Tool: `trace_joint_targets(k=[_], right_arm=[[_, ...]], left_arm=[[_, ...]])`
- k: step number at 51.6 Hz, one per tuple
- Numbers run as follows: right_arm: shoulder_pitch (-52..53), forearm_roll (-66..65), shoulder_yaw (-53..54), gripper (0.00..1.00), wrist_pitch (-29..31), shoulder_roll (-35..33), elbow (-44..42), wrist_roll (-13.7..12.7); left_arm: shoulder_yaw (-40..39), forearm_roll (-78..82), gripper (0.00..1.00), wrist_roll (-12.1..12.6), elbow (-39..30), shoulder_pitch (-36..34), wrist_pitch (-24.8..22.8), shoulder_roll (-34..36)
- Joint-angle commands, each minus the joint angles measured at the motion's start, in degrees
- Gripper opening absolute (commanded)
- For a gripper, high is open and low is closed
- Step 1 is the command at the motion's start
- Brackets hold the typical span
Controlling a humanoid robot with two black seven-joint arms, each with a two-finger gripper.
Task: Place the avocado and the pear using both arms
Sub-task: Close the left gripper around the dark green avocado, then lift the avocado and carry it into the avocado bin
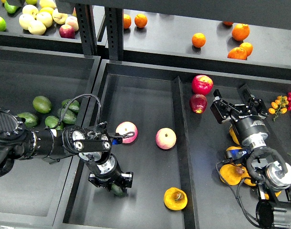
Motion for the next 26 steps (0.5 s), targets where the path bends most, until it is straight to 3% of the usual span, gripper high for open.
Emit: trace_joint_targets(k=[1, 12, 26], right_arm=[[-0.2, 0.1, 0.1, 1.00, 0.0, 0.0, 0.3, 0.0], [0.1, 0.3, 0.2, 1.00, 0.0, 0.0, 0.6, 0.0], [0.4, 1.2, 0.2, 1.00, 0.0, 0.0, 0.6, 0.0]], left_arm=[[-3.3, 0.0, 0.24, 0.0, -1.3, -2.1, 0.0, 1.7], [-5.6, -2.7, 0.24, 0.0, -1.4, -8.2, 0.0, 8.4], [-7.5, -5.9, 0.27, 0.0, -0.6, -12.0, 0.0, 21.9]])
